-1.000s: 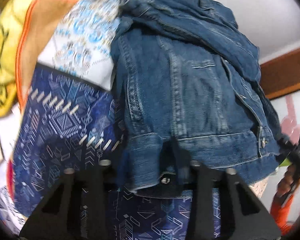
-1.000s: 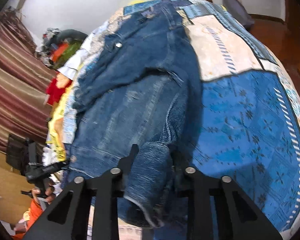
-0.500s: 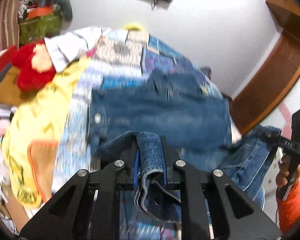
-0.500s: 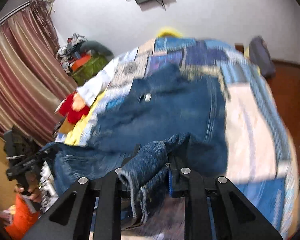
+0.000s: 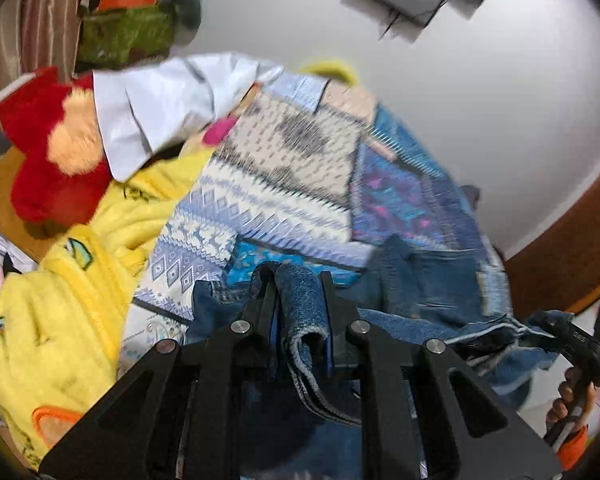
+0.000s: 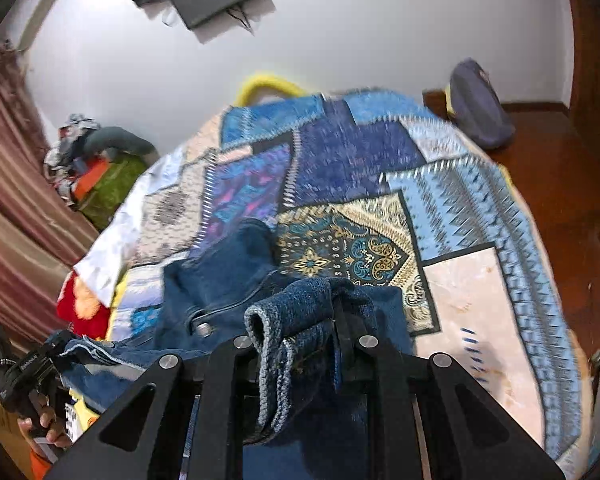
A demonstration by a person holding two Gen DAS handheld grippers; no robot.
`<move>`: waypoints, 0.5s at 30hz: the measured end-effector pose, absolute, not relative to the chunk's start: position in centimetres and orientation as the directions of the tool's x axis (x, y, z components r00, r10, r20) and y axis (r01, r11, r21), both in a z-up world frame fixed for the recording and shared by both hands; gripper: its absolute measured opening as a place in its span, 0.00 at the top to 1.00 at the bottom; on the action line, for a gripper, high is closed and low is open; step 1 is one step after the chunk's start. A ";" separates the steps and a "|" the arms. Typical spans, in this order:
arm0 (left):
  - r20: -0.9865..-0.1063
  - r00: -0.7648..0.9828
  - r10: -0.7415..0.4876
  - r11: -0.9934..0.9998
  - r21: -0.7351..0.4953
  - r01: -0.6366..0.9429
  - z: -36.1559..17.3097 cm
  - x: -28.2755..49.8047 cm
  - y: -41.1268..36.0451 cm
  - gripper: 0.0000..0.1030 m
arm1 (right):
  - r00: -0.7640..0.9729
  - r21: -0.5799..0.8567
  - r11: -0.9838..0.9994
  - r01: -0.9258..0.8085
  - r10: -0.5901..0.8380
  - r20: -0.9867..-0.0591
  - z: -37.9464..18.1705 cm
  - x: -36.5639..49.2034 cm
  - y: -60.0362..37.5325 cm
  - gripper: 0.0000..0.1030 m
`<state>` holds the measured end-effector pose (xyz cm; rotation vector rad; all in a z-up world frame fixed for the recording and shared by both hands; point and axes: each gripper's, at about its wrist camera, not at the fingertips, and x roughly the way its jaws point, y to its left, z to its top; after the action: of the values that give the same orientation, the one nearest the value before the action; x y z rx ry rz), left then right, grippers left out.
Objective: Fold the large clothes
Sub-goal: 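Grasp the jacket hem with the left tool while the right tool grasps the hem, then lift the hem with both tools and fold it over toward the collar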
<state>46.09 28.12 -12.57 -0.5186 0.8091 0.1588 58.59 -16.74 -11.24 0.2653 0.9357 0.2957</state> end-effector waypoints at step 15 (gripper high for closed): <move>-0.844 0.530 -0.082 0.883 -0.308 -0.354 -23.8 50.4 28.8 0.79 | 0.416 0.461 0.866 -0.195 0.498 -0.761 -16.6 61.7 -18.8 0.84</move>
<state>50.39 28.83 -23.79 -0.4809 1.0095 0.1699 61.75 -18.77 -16.59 0.3238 1.0580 0.4447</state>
